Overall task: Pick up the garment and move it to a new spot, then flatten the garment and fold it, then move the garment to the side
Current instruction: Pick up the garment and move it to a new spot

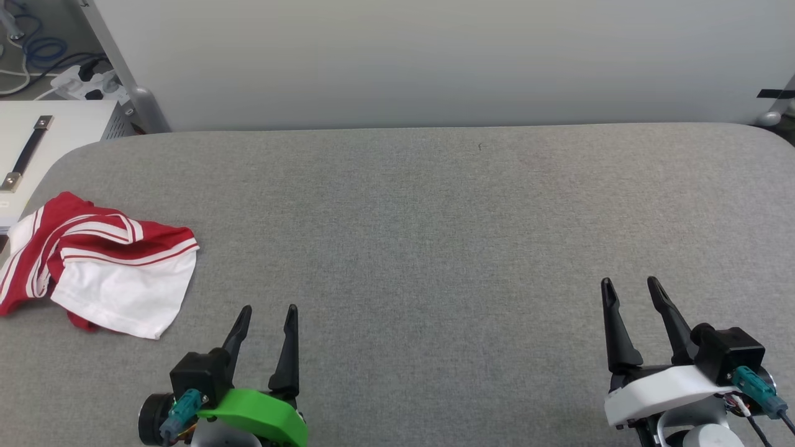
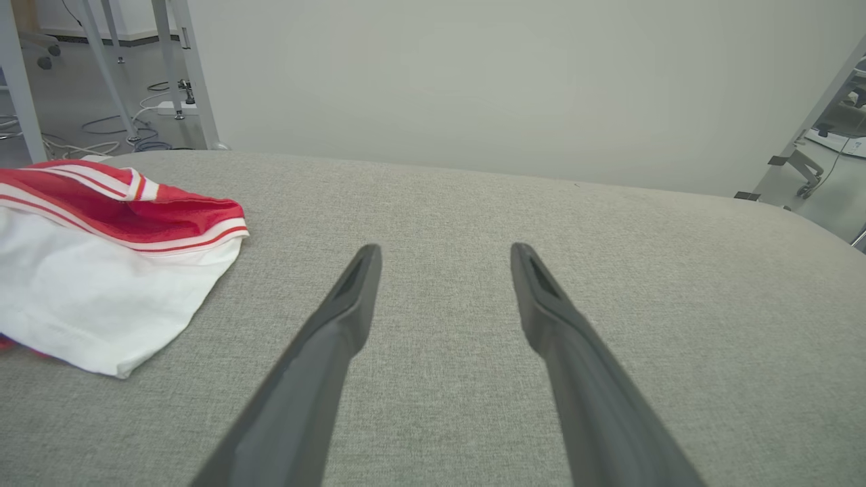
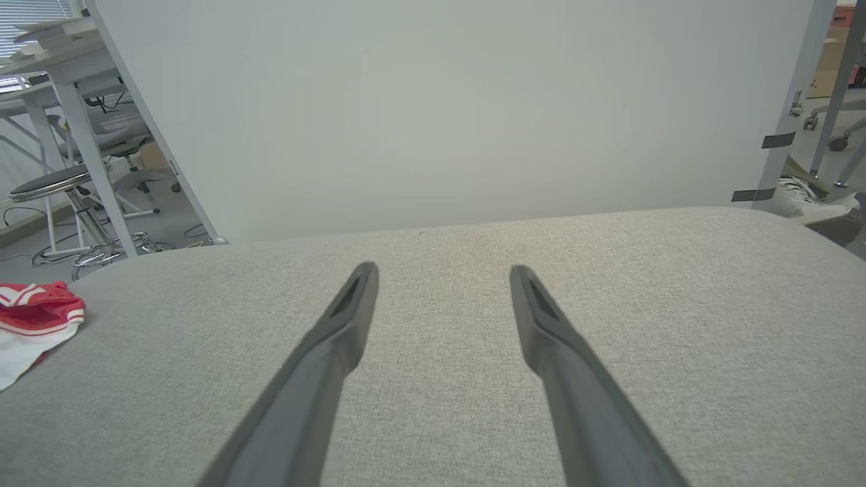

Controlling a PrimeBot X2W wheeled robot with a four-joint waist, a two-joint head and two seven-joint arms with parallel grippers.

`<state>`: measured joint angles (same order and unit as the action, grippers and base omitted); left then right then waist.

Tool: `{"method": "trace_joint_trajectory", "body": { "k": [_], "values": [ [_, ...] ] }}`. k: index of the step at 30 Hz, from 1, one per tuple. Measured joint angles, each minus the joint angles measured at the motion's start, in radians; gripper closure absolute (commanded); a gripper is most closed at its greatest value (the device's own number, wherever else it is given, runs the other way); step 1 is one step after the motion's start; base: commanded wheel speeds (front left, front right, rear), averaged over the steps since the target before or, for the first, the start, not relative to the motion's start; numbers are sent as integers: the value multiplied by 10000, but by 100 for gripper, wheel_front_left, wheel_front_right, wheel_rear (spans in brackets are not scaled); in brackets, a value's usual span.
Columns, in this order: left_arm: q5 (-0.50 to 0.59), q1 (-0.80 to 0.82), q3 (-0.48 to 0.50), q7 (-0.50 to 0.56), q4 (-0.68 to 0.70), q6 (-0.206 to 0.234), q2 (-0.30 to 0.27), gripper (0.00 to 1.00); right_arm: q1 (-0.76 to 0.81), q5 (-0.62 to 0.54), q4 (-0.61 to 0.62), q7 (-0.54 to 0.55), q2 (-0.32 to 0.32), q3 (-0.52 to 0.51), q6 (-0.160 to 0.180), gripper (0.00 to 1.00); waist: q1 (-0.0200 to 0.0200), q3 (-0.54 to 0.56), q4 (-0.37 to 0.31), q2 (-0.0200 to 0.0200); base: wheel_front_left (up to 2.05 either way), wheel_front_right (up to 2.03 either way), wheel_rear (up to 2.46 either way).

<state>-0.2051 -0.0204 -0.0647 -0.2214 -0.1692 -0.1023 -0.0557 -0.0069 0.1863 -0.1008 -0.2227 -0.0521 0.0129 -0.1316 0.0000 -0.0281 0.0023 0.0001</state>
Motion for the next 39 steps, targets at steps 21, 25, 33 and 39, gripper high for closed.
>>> {"method": "trace_joint_trajectory", "body": {
  "k": [21,25,33,39],
  "values": [
    [-253,9,61,-347,-125,-79,10,0,100,481,56,-313,4,566,0,0,0,-19,1724,0,0,0,0],
    [-251,5,130,-347,-113,-77,10,0,100,481,107,-330,4,757,0,0,0,-6,2349,0,0,0,0],
    [-267,1,247,-347,29,-65,10,0,100,476,174,-332,31,966,0,0,0,13,3566,0,0,0,0],
    [-282,-6,324,-347,52,-65,10,0,99,476,174,-330,35,1110,0,0,0,9,4278,-1,0,0,0]
  ]
}}
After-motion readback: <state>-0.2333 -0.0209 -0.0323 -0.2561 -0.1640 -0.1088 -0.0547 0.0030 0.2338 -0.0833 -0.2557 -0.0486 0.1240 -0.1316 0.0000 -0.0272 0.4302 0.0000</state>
